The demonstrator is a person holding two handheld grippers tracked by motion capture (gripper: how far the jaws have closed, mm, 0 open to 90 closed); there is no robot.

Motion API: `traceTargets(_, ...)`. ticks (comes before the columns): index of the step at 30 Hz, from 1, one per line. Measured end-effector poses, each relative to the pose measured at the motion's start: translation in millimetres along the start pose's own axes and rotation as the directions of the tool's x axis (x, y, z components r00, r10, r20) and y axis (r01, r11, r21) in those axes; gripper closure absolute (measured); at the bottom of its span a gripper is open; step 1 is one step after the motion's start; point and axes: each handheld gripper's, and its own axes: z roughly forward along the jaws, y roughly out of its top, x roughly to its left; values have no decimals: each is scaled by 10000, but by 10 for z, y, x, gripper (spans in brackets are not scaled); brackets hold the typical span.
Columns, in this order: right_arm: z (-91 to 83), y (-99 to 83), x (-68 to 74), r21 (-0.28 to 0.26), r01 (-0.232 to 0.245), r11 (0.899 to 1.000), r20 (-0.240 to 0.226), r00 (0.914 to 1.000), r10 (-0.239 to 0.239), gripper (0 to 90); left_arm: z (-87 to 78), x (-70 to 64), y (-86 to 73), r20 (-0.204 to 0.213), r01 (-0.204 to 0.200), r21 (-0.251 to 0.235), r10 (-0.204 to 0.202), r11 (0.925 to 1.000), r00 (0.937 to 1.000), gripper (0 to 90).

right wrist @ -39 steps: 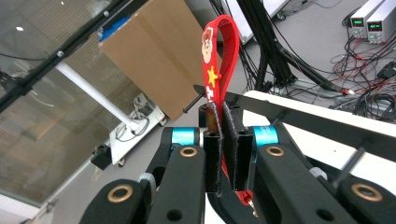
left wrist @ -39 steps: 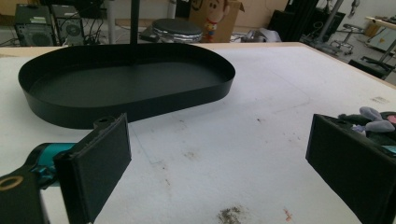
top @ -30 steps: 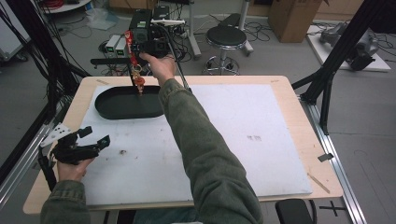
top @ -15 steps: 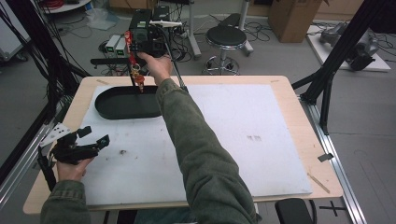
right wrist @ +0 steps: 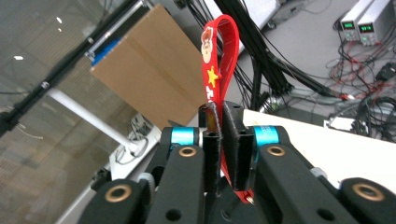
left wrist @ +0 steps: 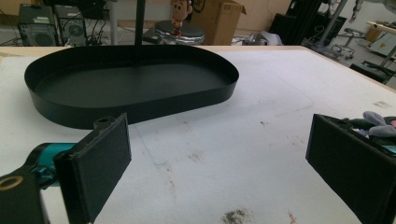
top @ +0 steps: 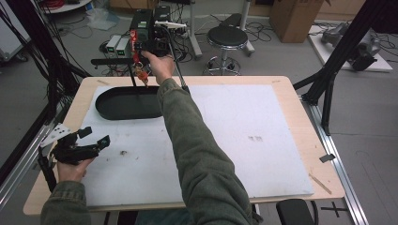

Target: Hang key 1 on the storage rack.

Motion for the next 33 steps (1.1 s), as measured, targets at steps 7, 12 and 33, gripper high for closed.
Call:
traceTargets(7, -101, 26, 3, 187, 516, 9985, 959, 9940, -532, 318, 7, -10, -2, -3, -18, 22, 18, 10000, 10000, 70)
traceTargets(12, -218, 65, 20, 489, 920, 9946, 1719, 9801, -992, 91, 8, -14, -1, 5, -76, 55, 76, 10000, 10000, 70)
traceTargets(33, -645, -103, -20, 1775, 2373, 9551, 1789, 9465, -2684, 19, 8, -27, -3, -29, -130, 129, 130, 9998, 9999, 70)
